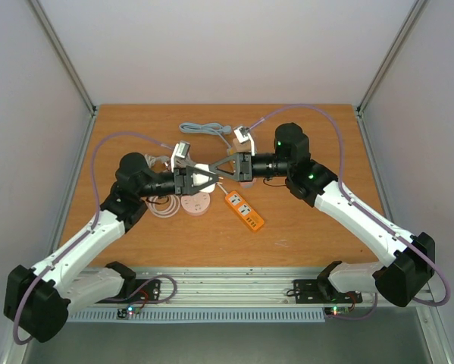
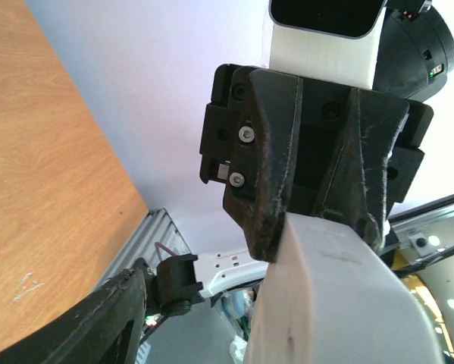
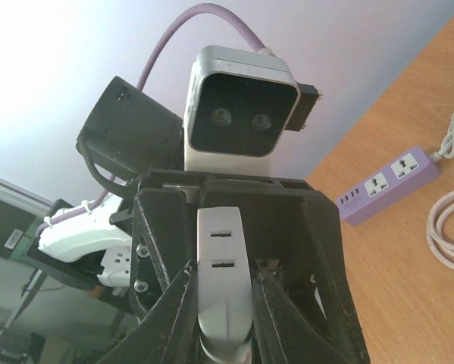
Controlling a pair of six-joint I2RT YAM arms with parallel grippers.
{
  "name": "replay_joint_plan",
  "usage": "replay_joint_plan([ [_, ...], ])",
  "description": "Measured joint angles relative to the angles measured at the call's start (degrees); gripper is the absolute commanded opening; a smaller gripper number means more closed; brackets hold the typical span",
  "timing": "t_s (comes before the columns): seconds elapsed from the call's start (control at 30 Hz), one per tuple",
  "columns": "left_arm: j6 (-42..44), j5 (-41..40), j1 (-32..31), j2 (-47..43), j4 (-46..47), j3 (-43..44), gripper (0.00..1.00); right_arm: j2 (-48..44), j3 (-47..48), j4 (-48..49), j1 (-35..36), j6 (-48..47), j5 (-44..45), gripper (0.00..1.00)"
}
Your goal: Insert the plug
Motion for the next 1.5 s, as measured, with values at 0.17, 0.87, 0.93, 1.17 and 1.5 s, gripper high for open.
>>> replay_joint_plan([
  [0.17, 4.0, -1.6, 0.33, -1.86, -5.51, 0.76, 0.56, 0.0, -0.07, -0.26, 0.0, -0.09, 0.0, 0.05],
  [0.87, 1.73, -1.4, 0.37, -2.25, -2.97, 1.36, 0.0, 0.11, -0.72, -0.13, -0.24, 0.98, -0.61, 0.2],
  [0.93, 2.91, -1.4, 0.37, -2.25, -4.35, 1.53, 0.0, 0.11, -0.81, -0.61, -0.24, 0.85, -0.5, 0.41],
  [1.17, 17.4, -9.03, 0.33, -2.25, -29.0, 8.2, 0.0, -0.96, -1.25, -6.49, -0.24, -2.93, 5.55, 0.72],
  [1.5, 47.52, -27.12, -3.58, -1.31, -52.94, 13.51, 0.0, -13.77, -6.36, -18.16, -1.2, -5.57, 25.97, 0.71],
])
